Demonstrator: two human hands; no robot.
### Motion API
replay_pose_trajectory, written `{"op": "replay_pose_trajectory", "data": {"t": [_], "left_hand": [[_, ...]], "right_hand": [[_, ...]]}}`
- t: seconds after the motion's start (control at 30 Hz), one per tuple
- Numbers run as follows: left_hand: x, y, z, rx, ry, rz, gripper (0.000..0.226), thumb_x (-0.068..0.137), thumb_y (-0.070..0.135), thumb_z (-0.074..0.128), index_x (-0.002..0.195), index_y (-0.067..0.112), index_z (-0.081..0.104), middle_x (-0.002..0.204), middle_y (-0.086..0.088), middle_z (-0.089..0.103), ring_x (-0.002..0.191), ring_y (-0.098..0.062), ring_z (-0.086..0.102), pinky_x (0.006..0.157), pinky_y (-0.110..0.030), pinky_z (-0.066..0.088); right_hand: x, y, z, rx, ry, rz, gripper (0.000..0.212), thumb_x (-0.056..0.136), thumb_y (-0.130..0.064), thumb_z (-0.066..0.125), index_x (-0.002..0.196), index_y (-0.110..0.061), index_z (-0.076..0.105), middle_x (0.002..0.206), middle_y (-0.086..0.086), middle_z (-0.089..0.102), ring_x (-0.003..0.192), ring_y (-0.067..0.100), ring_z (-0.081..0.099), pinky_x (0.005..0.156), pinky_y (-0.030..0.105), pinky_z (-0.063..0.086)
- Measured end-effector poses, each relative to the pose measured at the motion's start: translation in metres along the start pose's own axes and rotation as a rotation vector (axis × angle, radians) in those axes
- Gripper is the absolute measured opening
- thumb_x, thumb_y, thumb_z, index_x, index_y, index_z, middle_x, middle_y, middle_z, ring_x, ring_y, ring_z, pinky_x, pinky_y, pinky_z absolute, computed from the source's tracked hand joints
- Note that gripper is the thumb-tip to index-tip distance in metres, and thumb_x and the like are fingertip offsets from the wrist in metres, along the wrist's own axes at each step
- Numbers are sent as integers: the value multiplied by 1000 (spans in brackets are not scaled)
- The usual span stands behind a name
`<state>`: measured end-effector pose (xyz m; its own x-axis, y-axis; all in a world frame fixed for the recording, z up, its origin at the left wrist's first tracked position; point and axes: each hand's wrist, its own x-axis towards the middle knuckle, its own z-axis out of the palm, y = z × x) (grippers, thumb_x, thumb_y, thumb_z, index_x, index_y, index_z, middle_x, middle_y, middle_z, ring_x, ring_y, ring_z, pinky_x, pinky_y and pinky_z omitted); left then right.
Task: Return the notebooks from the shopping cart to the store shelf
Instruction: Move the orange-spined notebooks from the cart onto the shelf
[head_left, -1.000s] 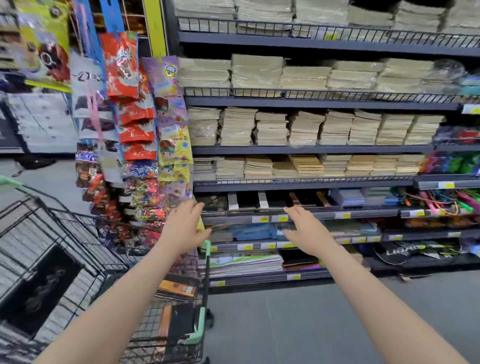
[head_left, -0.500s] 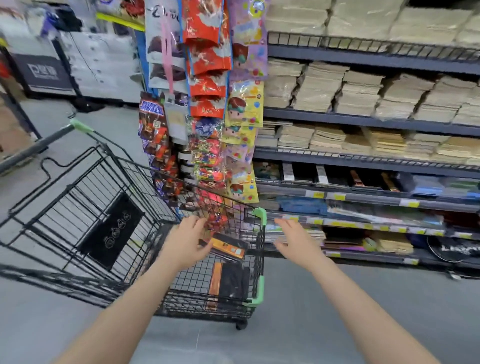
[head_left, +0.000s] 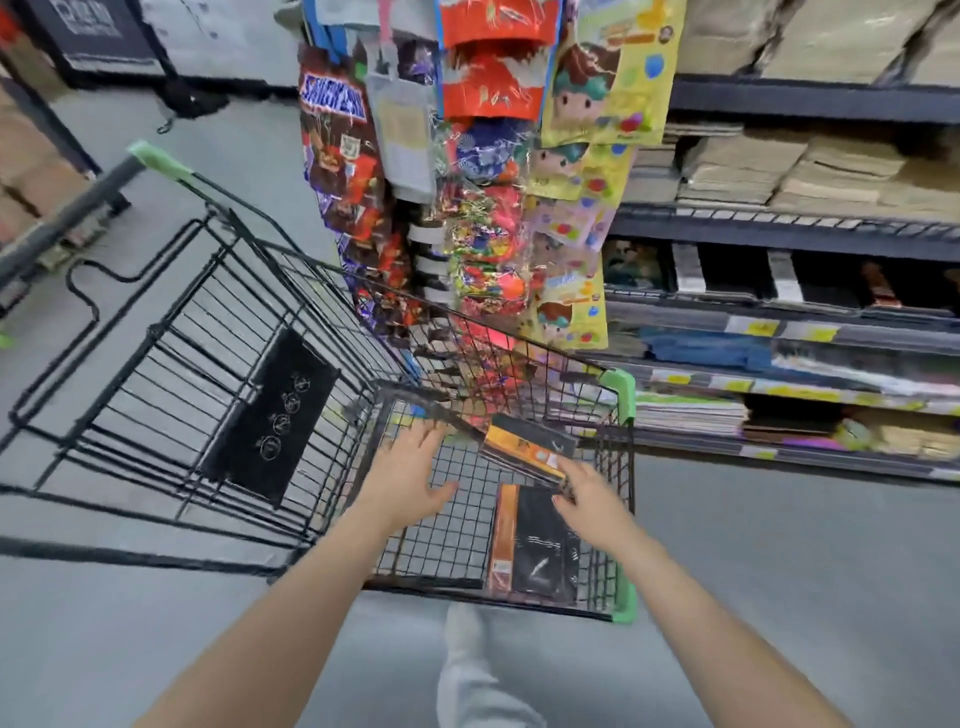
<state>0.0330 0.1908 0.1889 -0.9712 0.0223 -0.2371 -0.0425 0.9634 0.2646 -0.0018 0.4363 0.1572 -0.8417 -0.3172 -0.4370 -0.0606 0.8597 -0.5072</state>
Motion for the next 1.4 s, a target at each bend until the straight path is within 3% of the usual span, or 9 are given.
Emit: {"op": "replay_pose_trajectory", "data": {"t": [0.17, 0.37, 0.67, 0.8, 0.9, 1.03, 1.13, 1.27, 1.4], "left_hand": [[36, -22, 5, -23, -105, -6, 68, 86, 52, 50, 142, 20, 28, 143, -6, 33, 127, -23, 39, 97, -39, 42], [52, -45, 30, -214, -234, -65, 71, 88, 46, 52, 146, 19, 21, 143, -2, 33, 127, -20, 39, 101, -38, 41], [92, -39, 149, -391, -600, -95, 78, 87, 46, 57, 148, 20, 15, 152, -9, 21, 137, -25, 29, 110, -36, 28], [102, -32, 207, -413, -757, -126, 104, 77, 54, 65, 149, 18, -1, 156, -14, 11, 140, -31, 23, 114, -40, 25], [107, -27, 227, -524, -876, -144, 110, 74, 36, 75, 149, 15, -3, 156, -6, 15, 142, -23, 19, 116, -33, 18], [113, -16, 223, -758, -826, -191, 89, 75, 12, 76, 144, 18, 20, 136, -3, 49, 109, -6, 45, 88, -10, 35], [116, -26, 216, -883, -685, -283, 83, 77, 1, 70, 144, 22, 26, 138, -3, 47, 113, -12, 50, 94, -20, 43], [127, -45, 181, -1046, -537, -383, 77, 79, -17, 56, 131, 36, 35, 121, -10, 54, 95, -20, 57, 77, -33, 51], [139, -74, 144, -1149, -532, -436, 75, 79, -18, 56, 129, 35, 37, 97, -2, 62, 86, -18, 62, 59, -22, 56]], "right_hand": [[28, 2, 22, 112, -79, 178, 57, 93, -18, 49, 145, -14, 25, 146, 11, 34, 132, 23, 38, 110, 31, 28], [51, 10, 44, 213, -129, 340, 60, 92, -21, 51, 146, -18, 24, 151, 11, 27, 133, 26, 39, 111, 37, 34], [97, 54, 119, 319, -135, 618, 52, 92, -12, 51, 140, -16, 32, 132, 9, 51, 88, 12, 56, 82, 18, 45], [111, 71, 150, 344, -69, 738, 53, 87, -14, 57, 135, -14, 36, 129, 13, 49, 108, 26, 55, 94, 35, 48], [116, 81, 162, 330, -24, 758, 47, 86, -13, 56, 130, -11, 41, 124, 14, 48, 108, 30, 55, 92, 38, 46], [115, 85, 165, 398, -36, 755, 34, 85, -10, 56, 119, -13, 49, 116, 10, 52, 96, 25, 60, 89, 36, 52], [114, 79, 157, 515, -40, 730, 33, 84, -7, 59, 115, -14, 51, 110, 5, 60, 97, 22, 61, 89, 38, 52], [124, 53, 134, 635, -39, 618, 38, 85, -5, 58, 120, -15, 49, 106, -2, 61, 101, 18, 60, 90, 33, 48], [142, 23, 111, 655, -69, 466, 37, 89, -13, 57, 121, -29, 49, 99, -7, 59, 88, 10, 59, 83, 27, 49]]}}
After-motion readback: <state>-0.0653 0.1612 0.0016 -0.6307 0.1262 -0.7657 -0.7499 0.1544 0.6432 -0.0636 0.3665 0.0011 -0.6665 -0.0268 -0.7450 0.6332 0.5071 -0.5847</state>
